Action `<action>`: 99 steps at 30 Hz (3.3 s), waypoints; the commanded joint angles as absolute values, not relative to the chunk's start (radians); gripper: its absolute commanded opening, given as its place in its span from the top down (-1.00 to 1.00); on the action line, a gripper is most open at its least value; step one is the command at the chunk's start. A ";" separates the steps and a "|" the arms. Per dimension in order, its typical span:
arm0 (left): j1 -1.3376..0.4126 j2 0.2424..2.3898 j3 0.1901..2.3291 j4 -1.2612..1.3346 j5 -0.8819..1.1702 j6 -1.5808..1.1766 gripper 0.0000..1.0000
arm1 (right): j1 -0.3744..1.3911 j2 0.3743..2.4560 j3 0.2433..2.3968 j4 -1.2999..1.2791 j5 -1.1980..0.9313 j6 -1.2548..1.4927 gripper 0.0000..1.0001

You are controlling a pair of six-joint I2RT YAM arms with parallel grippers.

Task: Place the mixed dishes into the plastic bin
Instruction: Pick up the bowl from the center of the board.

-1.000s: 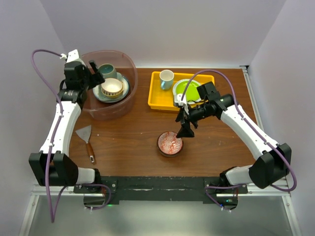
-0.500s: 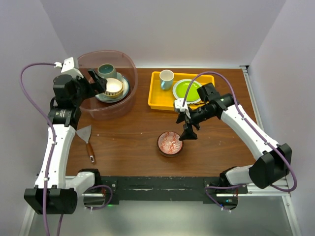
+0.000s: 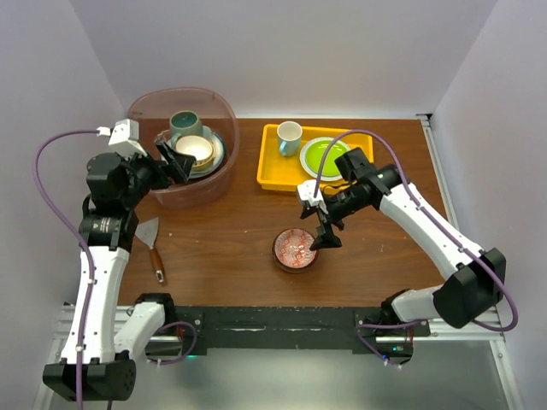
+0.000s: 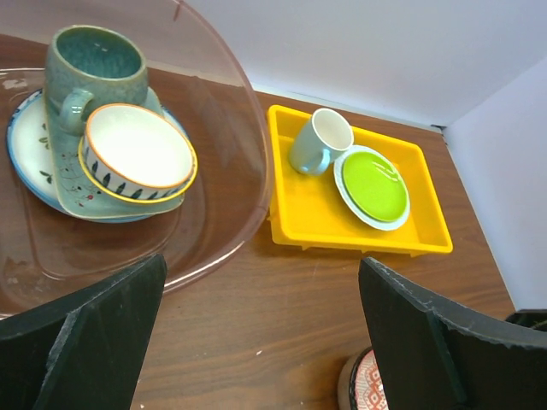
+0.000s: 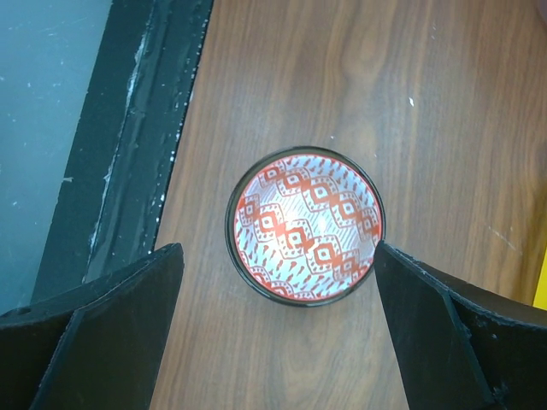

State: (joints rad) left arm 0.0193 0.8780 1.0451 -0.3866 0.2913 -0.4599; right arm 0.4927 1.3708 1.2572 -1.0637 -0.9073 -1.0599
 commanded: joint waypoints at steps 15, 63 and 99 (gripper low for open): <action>0.025 0.816 0.974 -0.333 0.434 -0.526 -1.00 | 0.637 1.321 1.204 -1.035 -0.831 -1.117 -0.96; 0.023 0.801 0.945 -0.313 0.414 -0.529 -1.00 | 0.744 1.361 1.117 -0.893 -0.623 -1.063 -0.96; 0.025 0.782 0.904 -0.325 0.446 -0.509 -1.00 | 0.758 1.523 0.948 -0.304 -0.023 -0.681 -0.16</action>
